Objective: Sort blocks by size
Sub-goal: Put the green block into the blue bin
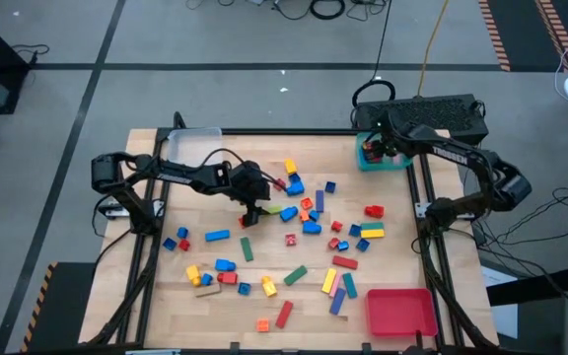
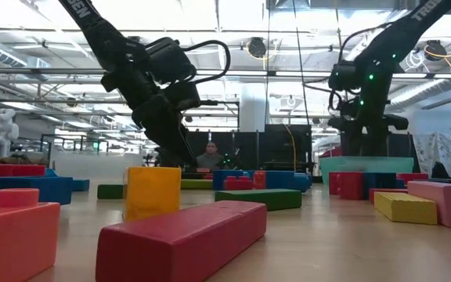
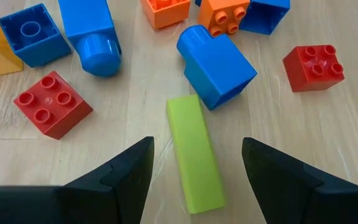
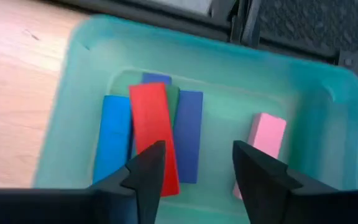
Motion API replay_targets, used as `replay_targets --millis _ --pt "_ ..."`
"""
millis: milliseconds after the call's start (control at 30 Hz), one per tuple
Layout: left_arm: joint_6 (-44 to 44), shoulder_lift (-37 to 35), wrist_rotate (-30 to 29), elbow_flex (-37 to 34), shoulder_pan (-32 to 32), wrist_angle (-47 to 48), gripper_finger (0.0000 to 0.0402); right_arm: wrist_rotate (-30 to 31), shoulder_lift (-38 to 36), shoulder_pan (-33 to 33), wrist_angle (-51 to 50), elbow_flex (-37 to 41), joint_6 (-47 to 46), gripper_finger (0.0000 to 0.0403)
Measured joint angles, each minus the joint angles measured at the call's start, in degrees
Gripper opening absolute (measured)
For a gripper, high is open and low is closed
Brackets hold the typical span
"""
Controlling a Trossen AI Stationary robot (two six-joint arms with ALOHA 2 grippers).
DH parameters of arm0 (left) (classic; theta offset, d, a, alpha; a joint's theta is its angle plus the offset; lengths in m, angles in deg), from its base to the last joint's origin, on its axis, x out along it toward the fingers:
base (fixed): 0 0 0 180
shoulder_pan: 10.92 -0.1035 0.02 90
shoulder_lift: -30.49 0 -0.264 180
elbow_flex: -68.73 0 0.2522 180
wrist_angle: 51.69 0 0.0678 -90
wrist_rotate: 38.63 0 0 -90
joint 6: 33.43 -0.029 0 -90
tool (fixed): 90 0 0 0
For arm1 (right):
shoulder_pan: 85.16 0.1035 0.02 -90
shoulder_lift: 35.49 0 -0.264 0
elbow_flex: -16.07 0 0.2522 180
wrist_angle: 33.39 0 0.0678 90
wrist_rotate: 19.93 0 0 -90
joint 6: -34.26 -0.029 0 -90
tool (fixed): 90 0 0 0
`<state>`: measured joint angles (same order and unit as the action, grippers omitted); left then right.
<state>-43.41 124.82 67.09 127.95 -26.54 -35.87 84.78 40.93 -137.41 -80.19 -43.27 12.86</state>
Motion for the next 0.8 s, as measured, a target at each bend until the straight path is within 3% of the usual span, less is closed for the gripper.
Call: replay_targets --millis 200,433,800 --pt "-1.6 0.1 -0.8 0.0 0.5 0.4 0.0246 -0.1 -7.4 3.7 0.1 0.0 1.1 0.0175" --pt "-2.5 2.0 -5.8 0.0 1.7 0.0 0.0246 -0.1 -14.6 10.9 -0.1 -0.1 -1.1 0.0172" --pt "-0.6 6.4 -8.0 0.2 3.6 -0.6 0.0242 0.4 -16.8 21.0 0.7 -0.1 -4.9 0.0171"
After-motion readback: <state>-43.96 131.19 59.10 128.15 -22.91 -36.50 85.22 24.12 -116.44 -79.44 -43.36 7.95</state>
